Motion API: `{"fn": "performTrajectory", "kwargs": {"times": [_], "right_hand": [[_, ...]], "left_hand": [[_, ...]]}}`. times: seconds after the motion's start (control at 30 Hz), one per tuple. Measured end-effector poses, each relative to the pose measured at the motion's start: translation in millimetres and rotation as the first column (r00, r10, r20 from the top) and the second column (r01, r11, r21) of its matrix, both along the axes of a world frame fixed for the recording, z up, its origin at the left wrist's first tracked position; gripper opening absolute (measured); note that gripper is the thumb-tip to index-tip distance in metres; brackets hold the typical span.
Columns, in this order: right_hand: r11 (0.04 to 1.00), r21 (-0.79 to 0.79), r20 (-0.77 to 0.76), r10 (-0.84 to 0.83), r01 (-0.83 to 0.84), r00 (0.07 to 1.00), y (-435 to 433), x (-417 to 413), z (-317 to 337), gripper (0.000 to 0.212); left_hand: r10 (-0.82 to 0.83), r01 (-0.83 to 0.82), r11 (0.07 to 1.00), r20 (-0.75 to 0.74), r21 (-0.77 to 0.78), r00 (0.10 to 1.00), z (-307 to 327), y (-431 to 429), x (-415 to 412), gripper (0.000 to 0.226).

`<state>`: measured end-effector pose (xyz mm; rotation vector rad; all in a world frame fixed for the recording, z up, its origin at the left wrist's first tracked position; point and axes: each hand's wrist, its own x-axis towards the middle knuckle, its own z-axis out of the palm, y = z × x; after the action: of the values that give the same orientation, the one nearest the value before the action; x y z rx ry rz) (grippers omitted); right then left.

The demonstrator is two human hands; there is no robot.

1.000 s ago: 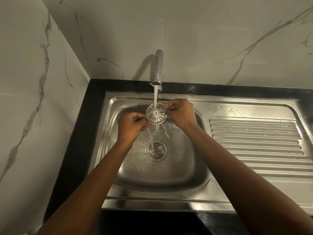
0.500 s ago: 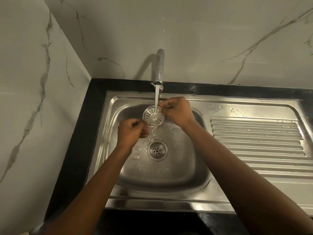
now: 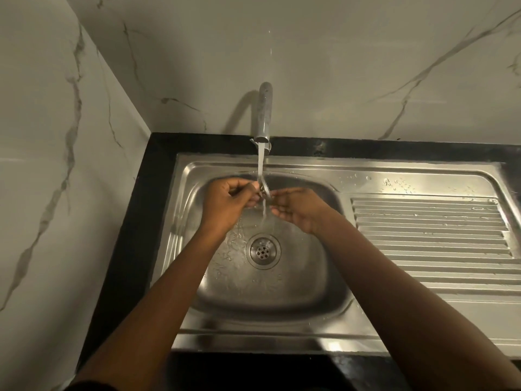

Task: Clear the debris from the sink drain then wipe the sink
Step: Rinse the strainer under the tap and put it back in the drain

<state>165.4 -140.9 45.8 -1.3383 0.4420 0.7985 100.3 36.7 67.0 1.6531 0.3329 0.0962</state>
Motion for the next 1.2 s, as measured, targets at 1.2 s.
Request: {"fn": "performTrajectory", "kwargs": {"times": [1.2], "right_hand": [[0.827,-0.550,0.271,0.306,-0.114,0.913,-29,-21,4,0.011]], "left_hand": [[-0.016,0.004,0.999,-0.226,-0.051,0.974,-3,25,57,0.032]]}}
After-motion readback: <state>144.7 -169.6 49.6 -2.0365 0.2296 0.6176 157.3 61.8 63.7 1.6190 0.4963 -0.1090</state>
